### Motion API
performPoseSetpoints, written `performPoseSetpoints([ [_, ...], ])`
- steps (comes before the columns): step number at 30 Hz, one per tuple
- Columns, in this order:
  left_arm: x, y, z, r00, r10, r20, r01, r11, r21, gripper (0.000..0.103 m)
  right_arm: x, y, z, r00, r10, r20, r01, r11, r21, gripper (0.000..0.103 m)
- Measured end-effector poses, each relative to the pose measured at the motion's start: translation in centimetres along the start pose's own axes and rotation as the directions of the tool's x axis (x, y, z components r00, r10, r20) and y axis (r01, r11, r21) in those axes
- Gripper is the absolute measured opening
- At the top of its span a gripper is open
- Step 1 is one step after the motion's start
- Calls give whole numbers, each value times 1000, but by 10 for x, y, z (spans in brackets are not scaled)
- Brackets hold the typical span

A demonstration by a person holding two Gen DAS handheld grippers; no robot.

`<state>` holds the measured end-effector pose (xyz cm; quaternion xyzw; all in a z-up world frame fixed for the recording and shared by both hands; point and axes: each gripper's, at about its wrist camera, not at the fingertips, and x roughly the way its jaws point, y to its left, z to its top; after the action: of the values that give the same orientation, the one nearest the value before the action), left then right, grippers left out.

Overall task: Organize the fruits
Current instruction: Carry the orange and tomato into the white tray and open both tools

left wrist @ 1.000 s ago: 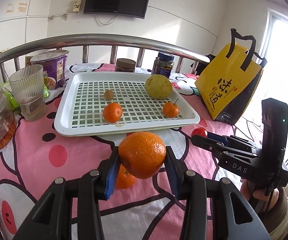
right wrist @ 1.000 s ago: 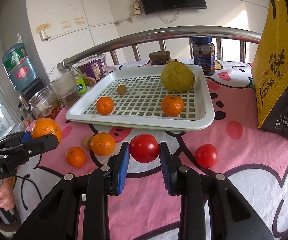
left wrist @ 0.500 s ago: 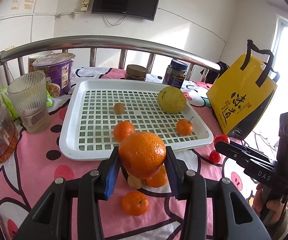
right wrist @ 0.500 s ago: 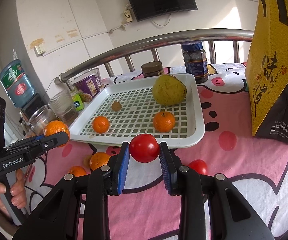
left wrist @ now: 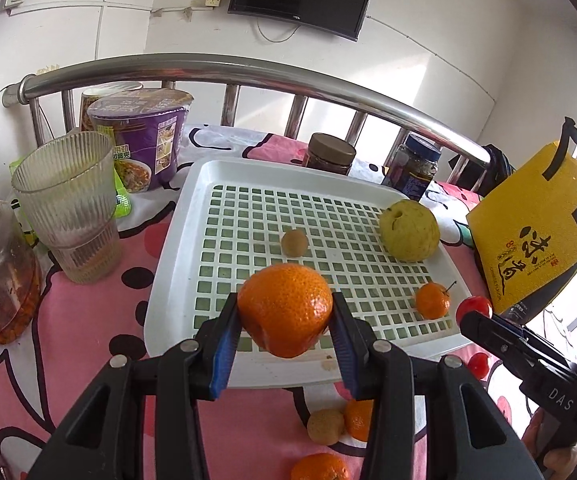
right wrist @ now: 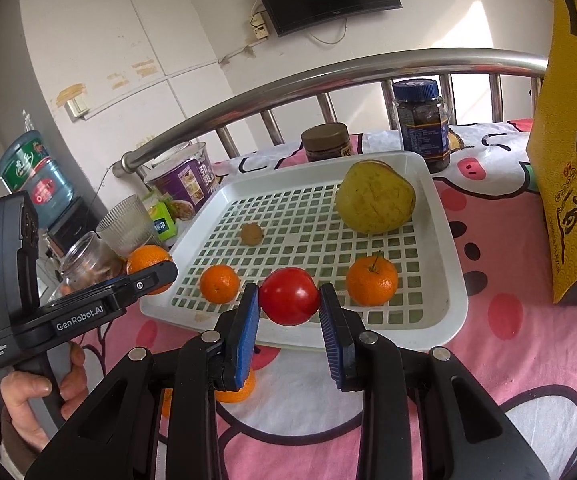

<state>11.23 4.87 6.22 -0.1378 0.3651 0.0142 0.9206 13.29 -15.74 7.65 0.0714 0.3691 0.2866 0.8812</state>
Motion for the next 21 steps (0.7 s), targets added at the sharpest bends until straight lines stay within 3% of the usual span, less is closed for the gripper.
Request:
performPoseSetpoints([
  [21,39,20,-4,995,82,-63,-82,997,-8,46,57,1,8,994,-69,-88,64,997,-53,29],
])
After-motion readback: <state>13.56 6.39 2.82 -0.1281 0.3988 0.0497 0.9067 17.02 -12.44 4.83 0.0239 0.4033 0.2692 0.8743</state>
